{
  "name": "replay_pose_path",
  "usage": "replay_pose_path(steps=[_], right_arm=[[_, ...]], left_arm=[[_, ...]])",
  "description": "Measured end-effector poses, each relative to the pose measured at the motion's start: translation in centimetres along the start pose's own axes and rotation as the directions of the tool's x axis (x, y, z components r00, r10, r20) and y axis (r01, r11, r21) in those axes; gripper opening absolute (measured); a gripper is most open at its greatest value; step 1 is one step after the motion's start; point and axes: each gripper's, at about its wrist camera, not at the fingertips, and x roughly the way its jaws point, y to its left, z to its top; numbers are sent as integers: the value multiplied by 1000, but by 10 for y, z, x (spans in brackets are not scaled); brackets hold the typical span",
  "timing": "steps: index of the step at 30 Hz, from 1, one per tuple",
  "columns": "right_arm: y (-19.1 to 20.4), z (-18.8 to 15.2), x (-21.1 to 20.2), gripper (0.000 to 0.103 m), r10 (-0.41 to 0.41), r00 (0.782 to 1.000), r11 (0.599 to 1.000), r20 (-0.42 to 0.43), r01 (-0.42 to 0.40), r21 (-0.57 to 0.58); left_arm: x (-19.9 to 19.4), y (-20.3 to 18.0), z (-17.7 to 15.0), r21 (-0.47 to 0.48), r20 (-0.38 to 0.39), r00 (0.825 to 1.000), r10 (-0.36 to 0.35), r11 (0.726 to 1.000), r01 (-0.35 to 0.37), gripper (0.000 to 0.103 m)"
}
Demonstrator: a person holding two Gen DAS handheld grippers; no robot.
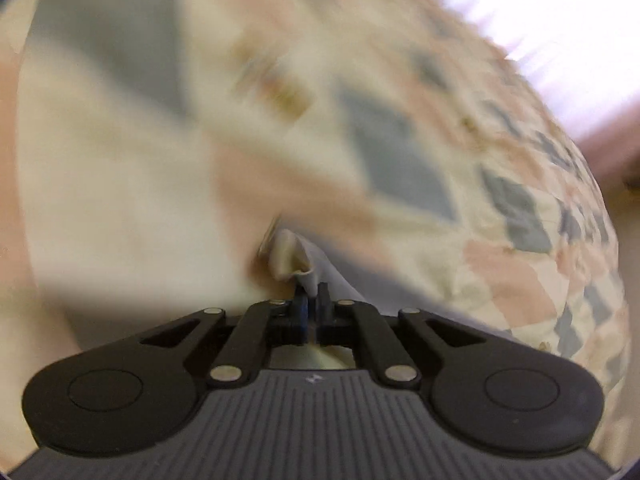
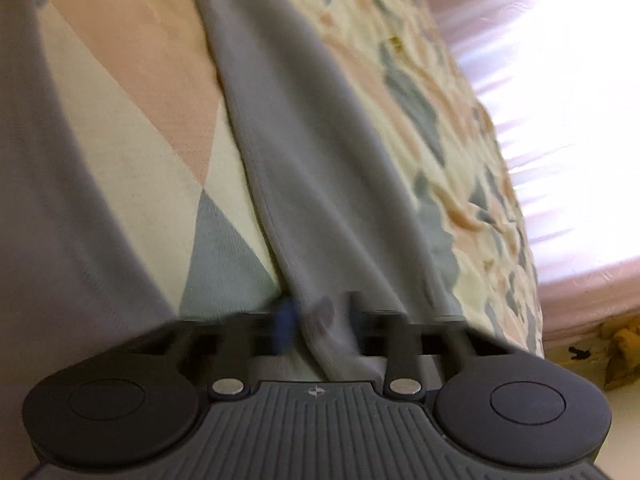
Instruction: Fold clothes
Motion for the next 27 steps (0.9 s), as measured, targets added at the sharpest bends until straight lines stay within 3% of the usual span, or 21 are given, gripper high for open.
replay_pose_path(steps=[3,5,7,10,12,13,15,16,19,24,26,27], right_arm=[[-16,9,-10,0,25,998,996,57,-30,88],[-27,17,-22,1,46,993,985,109,-63,158],[-28,23,-26,1,85,990,975,115,-106,197],[-12,24,-6,9,166,986,970,22,-167,174],[-11,25,-6,13,154,988,974,14,-154,168],[-16,25,-11,17,160,987,970,20,-161,183],[-32,20,-26,51,181,982,948,61,-191,254],[-42,16,-32,56,191,978,931,84,-208,300],[-71,2,-45,57,210,972,874,102,-234,426],[-97,-19,-37,56,225,974,767,34,-198,610],[-101,-27,-38,56,235,972,727,18,-188,661],[-101,-31,-39,56,234,972,717,17,-185,672]], left_arm=[[-29,-14,13,170,132,991,-28,985,5,1],[-34,-14,12,245,178,984,-10,969,-35,1],[-20,-8,3,320,168,984,54,941,-107,2],[23,4,-25,426,36,983,182,887,-180,7],[25,8,-41,496,42,976,212,844,-204,11],[18,11,-40,490,43,976,212,847,-206,14],[2,18,-24,431,47,976,214,877,-213,21],[-6,22,-16,401,49,975,215,890,-216,20],[4,18,3,398,25,979,200,897,-193,27],[45,0,32,448,-36,986,164,884,-131,52],[61,-6,42,466,-57,987,153,878,-110,49],[67,-5,40,472,-38,985,169,872,-131,36]])
